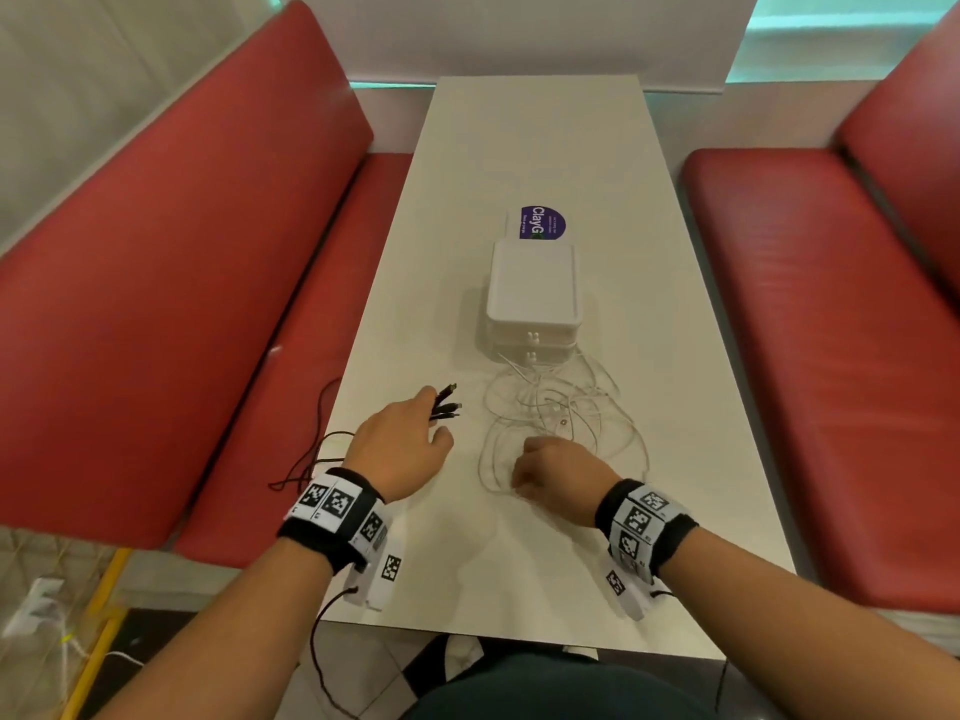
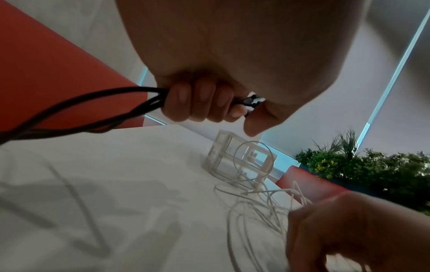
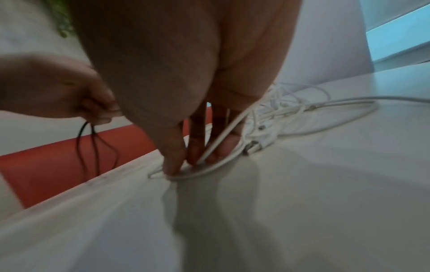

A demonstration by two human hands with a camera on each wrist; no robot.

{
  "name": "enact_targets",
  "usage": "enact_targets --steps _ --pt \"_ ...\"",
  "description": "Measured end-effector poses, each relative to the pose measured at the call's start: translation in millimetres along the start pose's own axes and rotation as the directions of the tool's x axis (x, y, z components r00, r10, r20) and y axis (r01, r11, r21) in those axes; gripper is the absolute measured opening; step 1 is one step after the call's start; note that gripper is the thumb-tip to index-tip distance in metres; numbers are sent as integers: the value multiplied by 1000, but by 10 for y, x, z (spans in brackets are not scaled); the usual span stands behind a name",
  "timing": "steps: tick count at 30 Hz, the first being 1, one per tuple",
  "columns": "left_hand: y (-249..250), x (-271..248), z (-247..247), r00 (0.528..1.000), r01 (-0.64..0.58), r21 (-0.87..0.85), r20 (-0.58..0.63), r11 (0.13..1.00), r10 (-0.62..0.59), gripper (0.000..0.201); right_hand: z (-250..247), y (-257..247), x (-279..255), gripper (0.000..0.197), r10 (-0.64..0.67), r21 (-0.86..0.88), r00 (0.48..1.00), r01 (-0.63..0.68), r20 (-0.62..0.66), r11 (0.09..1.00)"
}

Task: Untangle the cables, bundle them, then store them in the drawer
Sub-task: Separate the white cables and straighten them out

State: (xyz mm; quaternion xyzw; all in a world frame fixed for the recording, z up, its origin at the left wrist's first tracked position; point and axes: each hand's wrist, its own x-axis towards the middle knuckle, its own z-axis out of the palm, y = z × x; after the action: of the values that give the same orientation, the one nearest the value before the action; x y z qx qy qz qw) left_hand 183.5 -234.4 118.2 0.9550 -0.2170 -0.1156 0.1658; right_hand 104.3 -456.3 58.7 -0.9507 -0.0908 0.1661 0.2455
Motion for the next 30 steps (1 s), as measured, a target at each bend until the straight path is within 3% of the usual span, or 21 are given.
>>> enact_targets --steps 3,6,8,11,12,14,17,19,21,24,27,30 --pt "-49 9 -11 998 25 -73 -56 997 -29 12 81 -154 -103 27 -97 160 994 87 59 983" --pt "-85 -2 -28 996 42 -120 -69 992 -51 14 -59 -222 -137 31 -149 294 989 148 -19 944" --pt "-98 -27 -35 995 56 -143 -71 988 -67 16 -255 -144 -121 27 -65 309 977 126 -202 943" --pt "-115 -54 -11 994 78 -161 -66 984 -89 17 -550 115 -75 21 180 228 879 -84 -441 970" --pt "-116 -61 2 994 76 -162 -63 984 -87 17 -634 228 -67 18 274 189 860 -210 -430 959" --pt "-115 -68 26 995 72 -165 -57 984 -83 15 -730 449 -106 11 476 77 837 -474 -269 877" --pt "-121 -81 56 996 71 -164 -49 984 -80 17 -675 623 -279 23 631 -50 776 -631 -3 775" --pt "-122 -92 67 995 75 -177 -44 981 -84 20 -557 632 -369 26 627 -50 778 -625 34 779" --pt "-104 -96 73 995 78 -192 -39 978 -87 21 -469 602 -401 20 597 -13 802 -597 -1 802" --pt "-39 -91 64 996 80 -247 -25 966 -89 18 -449 558 -390 15 608 88 792 -603 -58 793" --pt "33 -67 35 996 75 -354 -20 932 -88 16 -559 510 -387 18 585 124 784 -572 -210 811" --pt "108 -49 -7 997 26 -457 -49 889 -55 23 -786 370 -398 15 479 204 781 -434 -400 878"
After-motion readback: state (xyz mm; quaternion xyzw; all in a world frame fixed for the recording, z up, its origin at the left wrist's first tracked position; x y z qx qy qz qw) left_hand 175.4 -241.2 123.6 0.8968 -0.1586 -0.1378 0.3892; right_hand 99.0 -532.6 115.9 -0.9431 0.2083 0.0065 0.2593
